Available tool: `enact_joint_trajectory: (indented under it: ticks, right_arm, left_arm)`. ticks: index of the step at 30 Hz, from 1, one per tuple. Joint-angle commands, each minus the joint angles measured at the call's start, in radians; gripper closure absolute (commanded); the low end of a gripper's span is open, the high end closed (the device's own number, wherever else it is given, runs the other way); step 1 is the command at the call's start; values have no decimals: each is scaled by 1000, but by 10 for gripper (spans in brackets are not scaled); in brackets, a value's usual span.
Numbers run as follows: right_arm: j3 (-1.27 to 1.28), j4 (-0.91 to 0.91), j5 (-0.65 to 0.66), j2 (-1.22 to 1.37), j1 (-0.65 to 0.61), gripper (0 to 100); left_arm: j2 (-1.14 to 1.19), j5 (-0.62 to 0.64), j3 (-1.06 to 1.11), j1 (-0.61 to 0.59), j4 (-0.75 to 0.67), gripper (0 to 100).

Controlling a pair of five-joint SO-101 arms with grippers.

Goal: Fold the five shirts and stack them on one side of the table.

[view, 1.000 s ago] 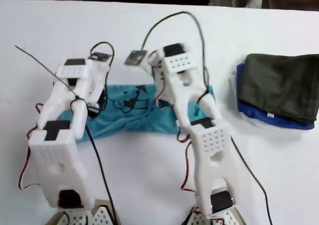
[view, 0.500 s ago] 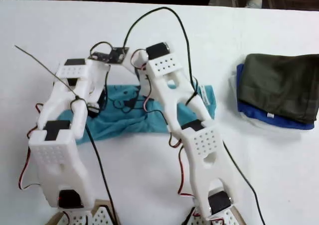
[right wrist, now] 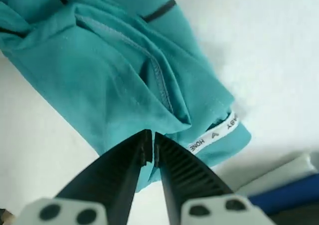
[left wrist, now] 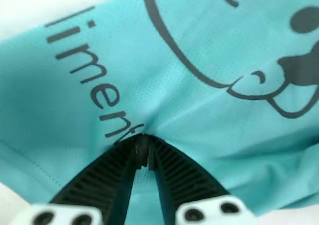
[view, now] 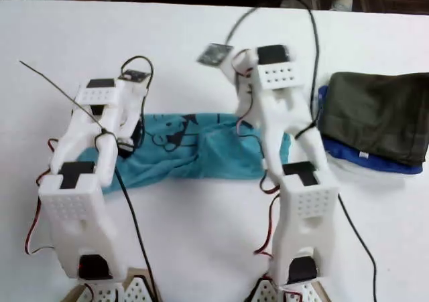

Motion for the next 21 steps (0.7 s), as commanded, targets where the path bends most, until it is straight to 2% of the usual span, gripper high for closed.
enact_joint_trajectory:
  ticks: [1,8,21]
  right_arm:
    - [41,-18,-6,-58,15,974]
    - [40,-90,-83,41,16,878]
    - [40,-117,-83,93,5,904]
  left_arm:
    - [15,0,-33,-14,-38,974]
    - [15,0,-33,-15,-38,974]
    - [15,0,-33,-15,-38,974]
